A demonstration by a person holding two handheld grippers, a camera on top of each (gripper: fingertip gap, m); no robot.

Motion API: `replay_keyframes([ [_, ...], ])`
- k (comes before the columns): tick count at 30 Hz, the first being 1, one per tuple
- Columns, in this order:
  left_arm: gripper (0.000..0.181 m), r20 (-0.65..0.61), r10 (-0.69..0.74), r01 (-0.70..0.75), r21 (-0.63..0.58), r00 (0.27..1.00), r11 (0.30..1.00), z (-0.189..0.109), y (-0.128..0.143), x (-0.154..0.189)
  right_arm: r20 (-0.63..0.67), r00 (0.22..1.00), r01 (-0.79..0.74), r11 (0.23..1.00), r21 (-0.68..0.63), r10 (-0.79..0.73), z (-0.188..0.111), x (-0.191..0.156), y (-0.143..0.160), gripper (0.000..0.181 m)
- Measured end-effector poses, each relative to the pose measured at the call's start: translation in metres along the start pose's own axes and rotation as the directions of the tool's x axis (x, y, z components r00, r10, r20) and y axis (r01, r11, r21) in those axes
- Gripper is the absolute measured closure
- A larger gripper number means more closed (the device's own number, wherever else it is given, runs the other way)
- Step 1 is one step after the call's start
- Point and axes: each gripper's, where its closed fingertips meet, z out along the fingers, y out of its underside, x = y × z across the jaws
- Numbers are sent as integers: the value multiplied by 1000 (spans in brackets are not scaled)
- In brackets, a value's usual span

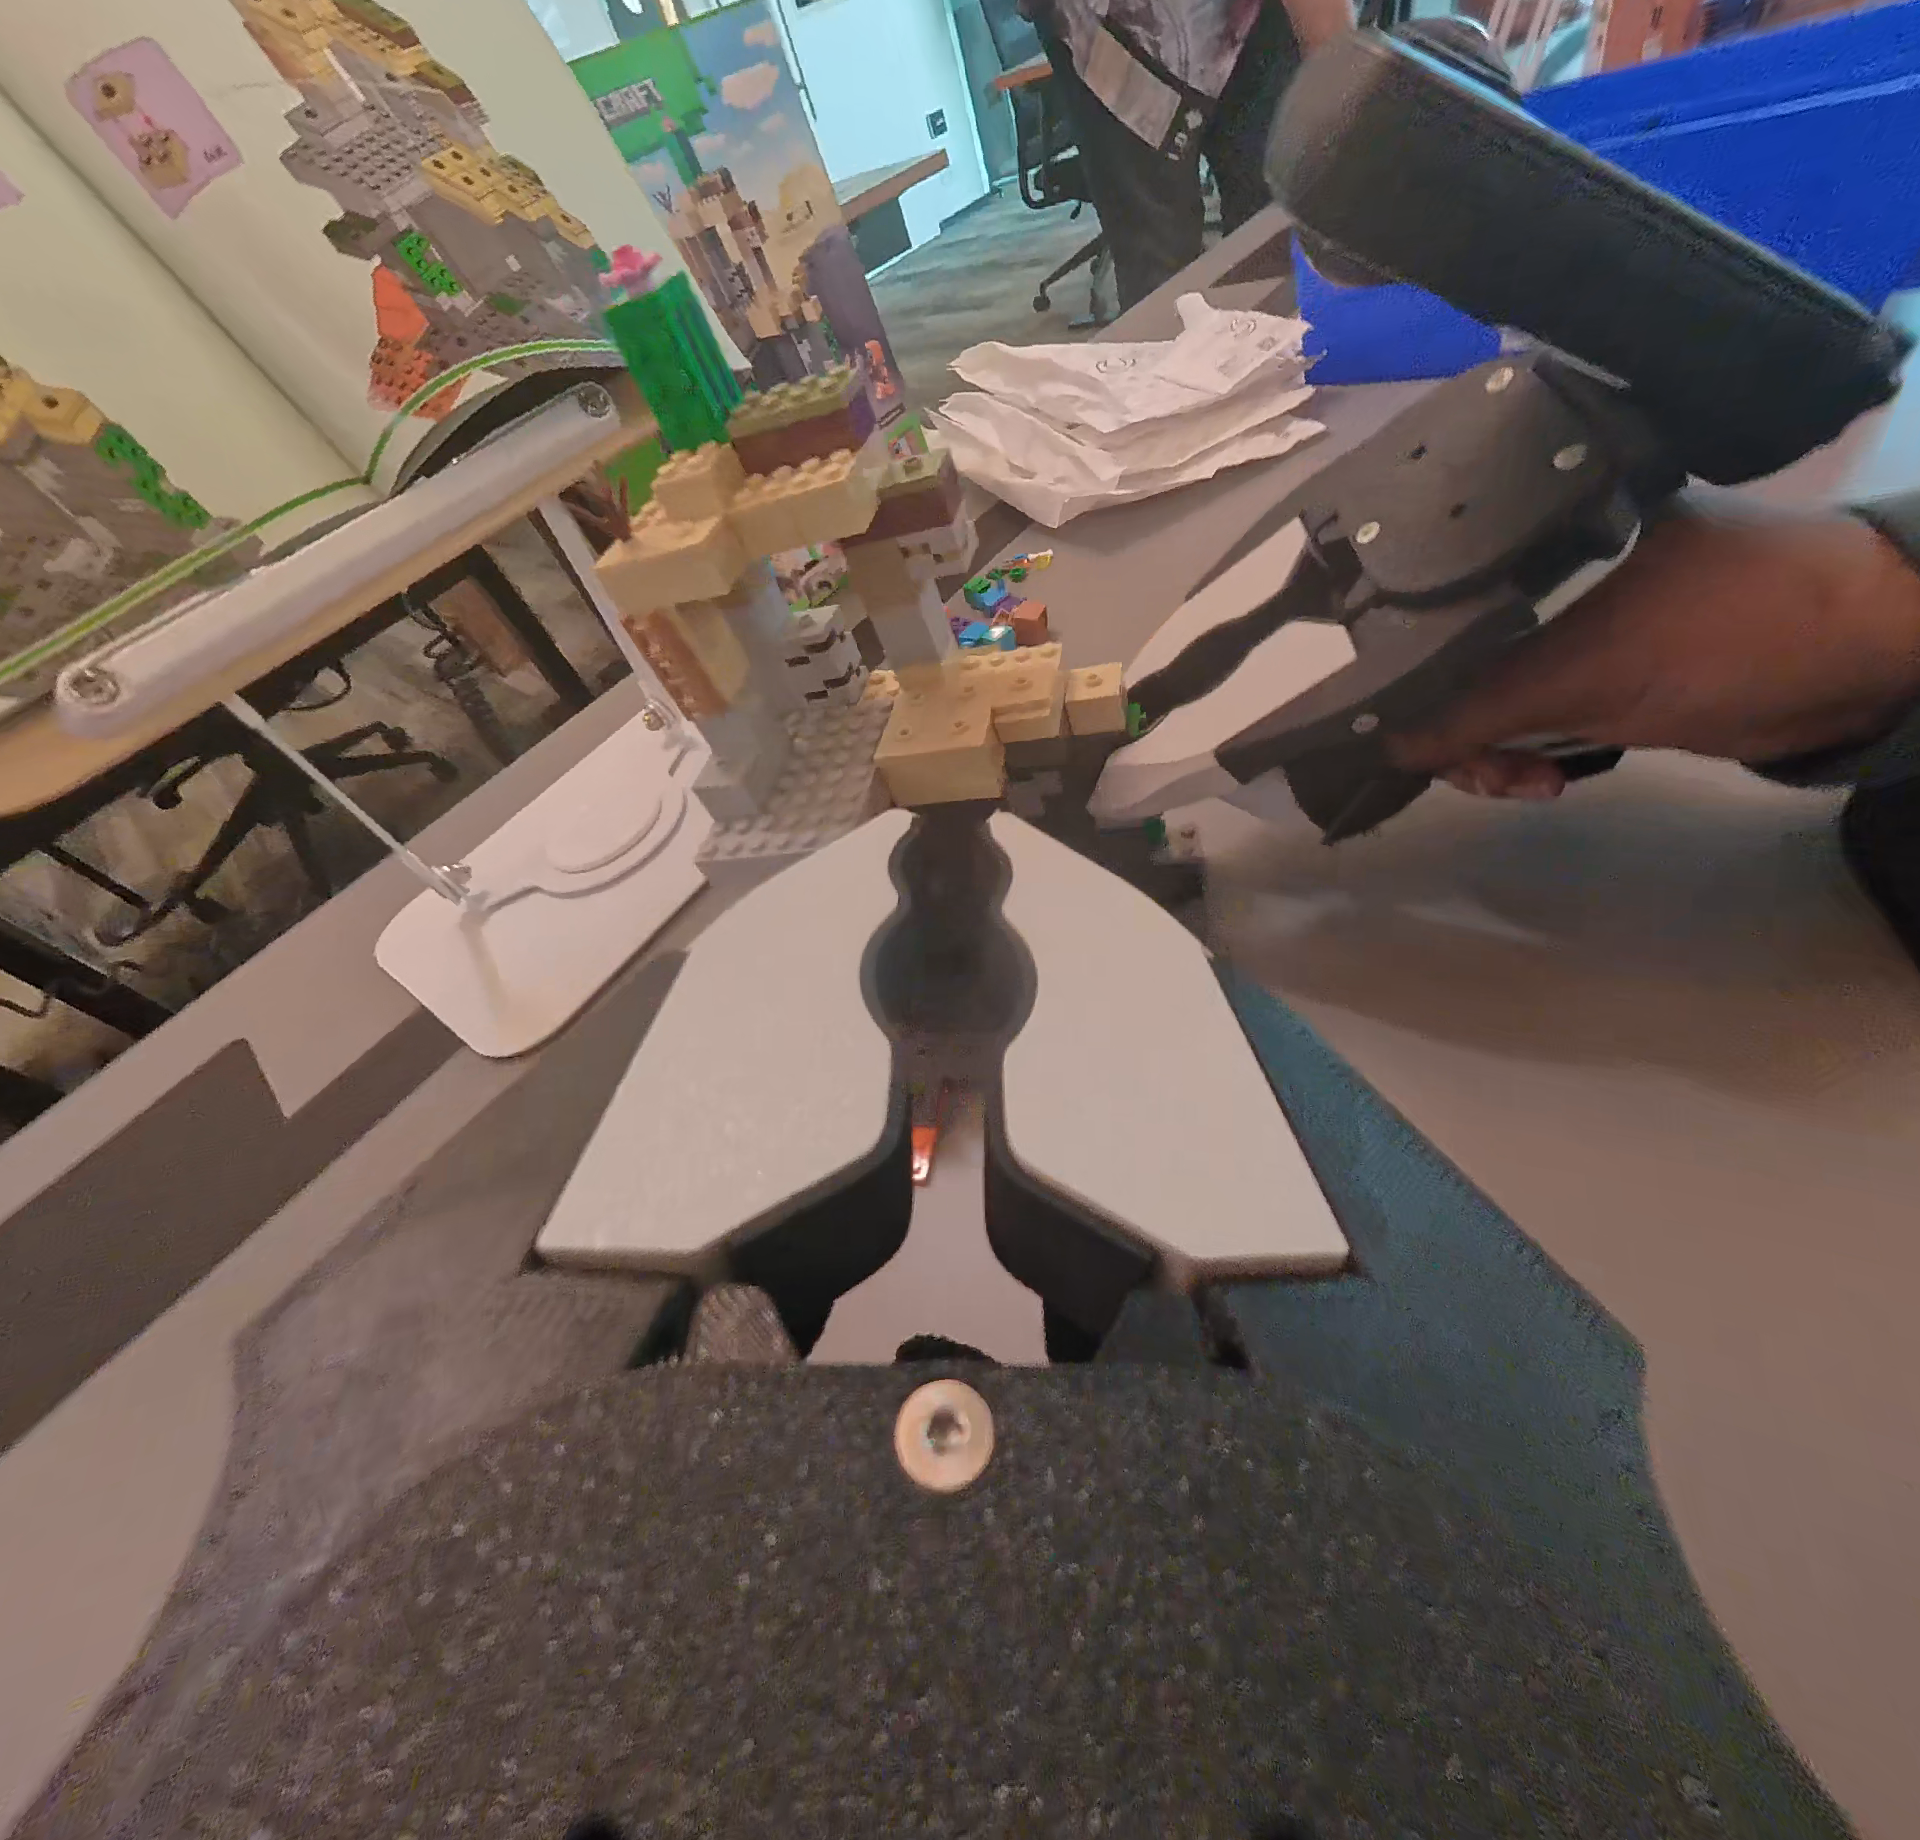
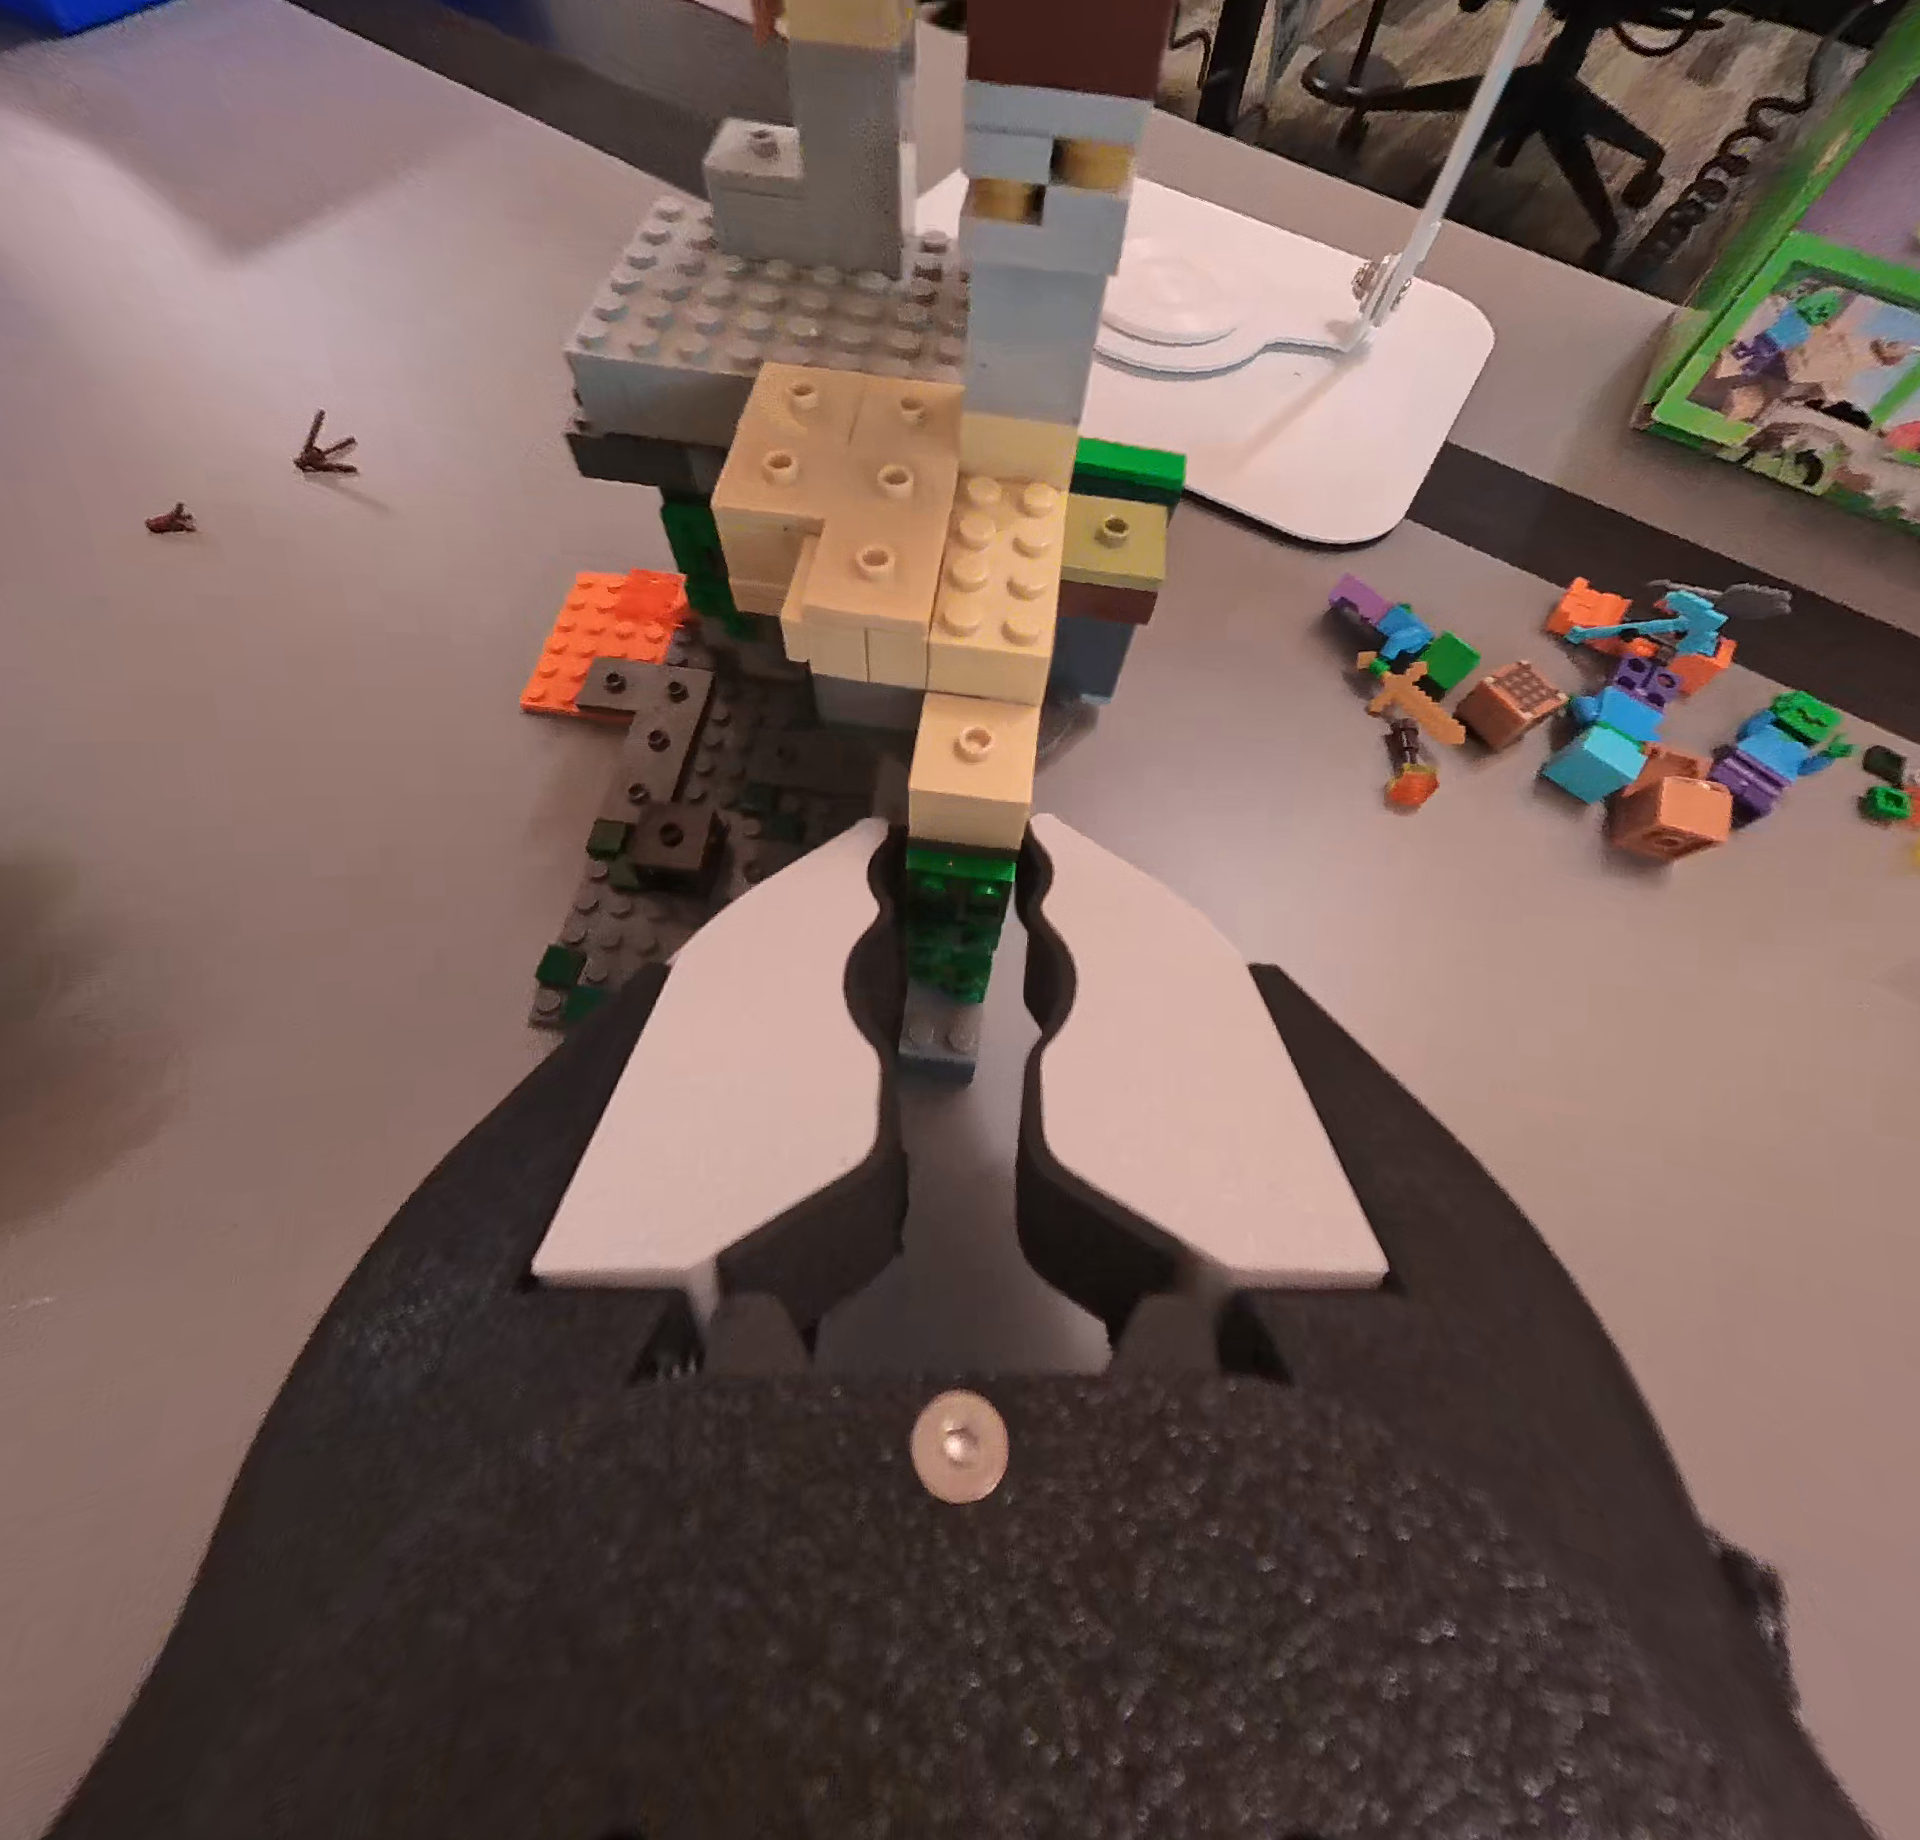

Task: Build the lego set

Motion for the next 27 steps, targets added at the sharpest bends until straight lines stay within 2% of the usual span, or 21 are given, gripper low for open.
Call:
replay_keyframes([
  [4,173,15,-57,57,17,998,998,-1,-1,0,3,1000,14,999,50,-15,-7,0,-9,159],
  [9,172,59,-93,91,29,994,995,-8,-4,-3,75,996,40,992,120,-49,-29,-1,-19,154],
  [15,166,126,-230,218,103,965,971,-19,-5,-15,-14,997,81,933,351,-82,-69,32,-48,137],
  [16,164,146,-247,231,119,958,966,-20,-4,-19,-28,996,85,916,391,-81,-76,38,-53,140],
  [19,162,206,-276,245,164,939,956,-22,1,-30,-76,992,123,862,491,-99,-92,53,-61,175],
  [20,162,215,-291,256,177,932,950,-22,4,-32,-87,991,129,851,508,-99,-95,56,-62,181],
  [27,181,259,-273,229,186,927,955,-23,20,-36,-66,997,64,839,540,-34,-94,63,-59,181],
])
